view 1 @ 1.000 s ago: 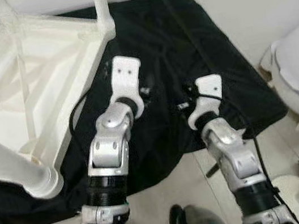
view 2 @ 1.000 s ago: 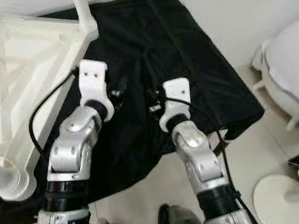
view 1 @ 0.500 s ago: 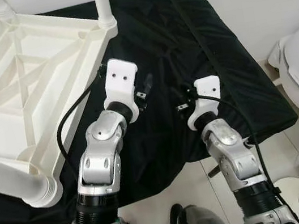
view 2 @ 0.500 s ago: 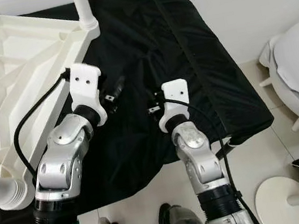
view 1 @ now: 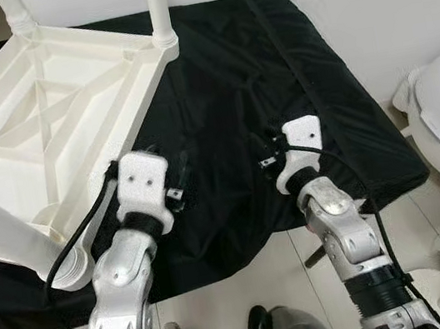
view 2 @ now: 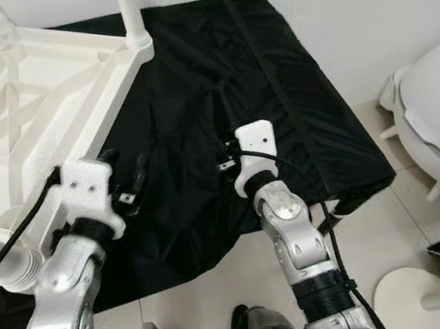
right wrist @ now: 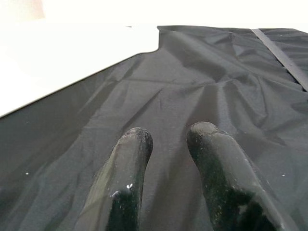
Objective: Building children table
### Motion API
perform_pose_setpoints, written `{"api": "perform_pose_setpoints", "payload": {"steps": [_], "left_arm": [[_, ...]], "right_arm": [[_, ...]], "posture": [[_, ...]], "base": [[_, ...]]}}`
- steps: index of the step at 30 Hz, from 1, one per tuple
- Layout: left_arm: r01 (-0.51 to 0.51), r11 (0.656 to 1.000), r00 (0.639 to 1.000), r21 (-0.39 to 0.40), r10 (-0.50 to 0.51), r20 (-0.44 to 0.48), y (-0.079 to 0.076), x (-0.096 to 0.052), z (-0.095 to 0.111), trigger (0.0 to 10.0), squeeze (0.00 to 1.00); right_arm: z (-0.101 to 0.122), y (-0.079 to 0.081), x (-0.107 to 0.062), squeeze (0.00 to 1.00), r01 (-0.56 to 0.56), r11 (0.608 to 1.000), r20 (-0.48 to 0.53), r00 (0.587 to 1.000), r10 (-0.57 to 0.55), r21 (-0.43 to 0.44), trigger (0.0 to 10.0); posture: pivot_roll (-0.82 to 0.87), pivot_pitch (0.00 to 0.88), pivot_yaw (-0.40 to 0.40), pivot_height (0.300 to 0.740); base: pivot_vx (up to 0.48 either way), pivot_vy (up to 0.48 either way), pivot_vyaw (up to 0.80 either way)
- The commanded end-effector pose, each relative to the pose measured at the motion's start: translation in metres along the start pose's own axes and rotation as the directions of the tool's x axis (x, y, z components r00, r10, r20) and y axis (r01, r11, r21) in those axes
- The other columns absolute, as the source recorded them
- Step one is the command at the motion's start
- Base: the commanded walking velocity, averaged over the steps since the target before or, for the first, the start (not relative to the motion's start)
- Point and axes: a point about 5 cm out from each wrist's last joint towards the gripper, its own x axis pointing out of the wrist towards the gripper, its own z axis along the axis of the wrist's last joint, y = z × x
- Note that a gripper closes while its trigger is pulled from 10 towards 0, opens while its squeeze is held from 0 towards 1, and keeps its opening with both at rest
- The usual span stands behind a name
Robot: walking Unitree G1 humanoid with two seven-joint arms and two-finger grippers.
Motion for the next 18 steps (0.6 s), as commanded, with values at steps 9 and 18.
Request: {"api": "perform_pose_setpoints", "payload": {"steps": [9, 18], "left_arm": [[-0.112, 0.994, 0.988, -0.005, 0.112, 0.107, 0.014, -0.034, 0.014, 10.0, 0.00], [-0.273, 0.962, 0.956, 0.029, 0.268, 0.123, 0.030, -0.065, 0.013, 10.0, 0.00]], "right_arm": [[-0.008, 0.003, 0.003, 0.00, -0.029, 0.999, -0.017, 0.999, 0.029, -0.015, 10.0], [-0.011, 0.007, 0.010, 0.00, -0.072, 0.997, -0.018, 0.997, 0.071, -0.016, 10.0]], "posture": [[0.10, 0.091, -0.075, 0.740], [0.15, 0.105, -0.104, 0.740]], "base": [[0.000, 0.000, 0.00], [0.000, 0.000, 0.00]]}}
